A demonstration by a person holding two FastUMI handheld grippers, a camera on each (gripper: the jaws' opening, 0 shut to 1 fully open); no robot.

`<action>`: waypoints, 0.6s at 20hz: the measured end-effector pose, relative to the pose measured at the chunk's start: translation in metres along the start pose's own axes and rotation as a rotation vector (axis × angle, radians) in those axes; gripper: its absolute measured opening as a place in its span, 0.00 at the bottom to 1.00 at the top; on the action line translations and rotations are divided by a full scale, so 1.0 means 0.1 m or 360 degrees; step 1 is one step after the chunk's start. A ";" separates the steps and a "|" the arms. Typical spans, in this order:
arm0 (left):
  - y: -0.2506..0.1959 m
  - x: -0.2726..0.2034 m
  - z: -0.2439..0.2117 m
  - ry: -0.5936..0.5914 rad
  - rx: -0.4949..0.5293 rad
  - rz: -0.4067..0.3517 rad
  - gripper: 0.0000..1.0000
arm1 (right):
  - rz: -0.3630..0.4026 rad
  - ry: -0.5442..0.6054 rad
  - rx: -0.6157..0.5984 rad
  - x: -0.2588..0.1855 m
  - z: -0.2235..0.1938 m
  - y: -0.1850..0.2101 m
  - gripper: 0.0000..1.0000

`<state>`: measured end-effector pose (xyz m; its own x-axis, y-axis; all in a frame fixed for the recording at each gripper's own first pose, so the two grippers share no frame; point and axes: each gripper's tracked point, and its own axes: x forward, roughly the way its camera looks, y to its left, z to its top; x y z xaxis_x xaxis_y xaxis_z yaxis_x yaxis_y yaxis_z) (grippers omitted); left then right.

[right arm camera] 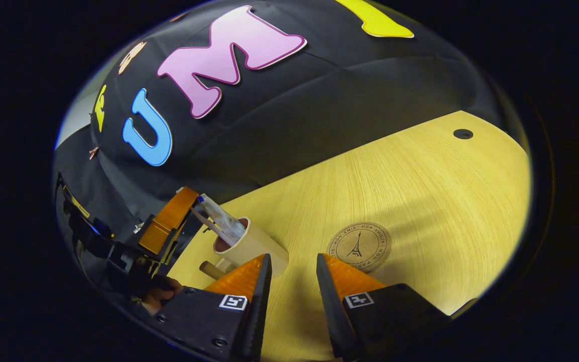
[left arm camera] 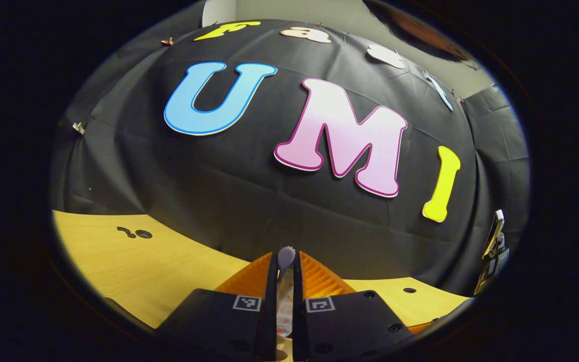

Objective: Put the toothbrush and toothpaste on the desktop into the cup, then pick up the cup and place it on the coaster on the desktop.

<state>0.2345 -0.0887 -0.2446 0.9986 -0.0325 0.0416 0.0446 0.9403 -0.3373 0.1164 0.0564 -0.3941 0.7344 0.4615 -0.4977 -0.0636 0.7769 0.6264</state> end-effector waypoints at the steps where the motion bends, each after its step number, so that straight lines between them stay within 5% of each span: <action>1: 0.00 -0.02 0.01 0.0012 -0.0012 -0.0017 0.18 | 0.0002 0.0002 0.0006 0.01 0.00 0.01 0.55; 5: -0.03 -0.13 0.05 0.0081 -0.0021 -0.0083 0.30 | 0.0001 -0.0001 -0.0008 0.00 0.02 0.08 0.55; 8: -0.03 -0.25 0.08 0.0136 -0.0005 -0.0115 0.21 | 0.0006 0.0011 -0.0028 -0.02 0.00 0.11 0.55; 9: -0.06 -0.33 0.09 0.0172 0.0006 -0.0143 0.24 | 0.0005 0.0022 -0.0047 -0.04 -0.03 0.12 0.55; 11: 0.01 -0.47 0.05 0.0269 0.0081 -0.0134 0.48 | 0.0010 0.0047 -0.0066 -0.06 -0.08 0.13 0.55; 12: 0.06 -0.55 -0.03 0.0350 0.0113 -0.0123 0.38 | 0.0014 0.0060 -0.0085 -0.09 -0.11 0.14 0.55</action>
<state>0.1800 -0.0825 -0.2515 0.9747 -0.1709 -0.1439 0.1268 0.9535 -0.2735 0.1016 0.0679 -0.3878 0.7077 0.4837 -0.5151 -0.1069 0.7939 0.5986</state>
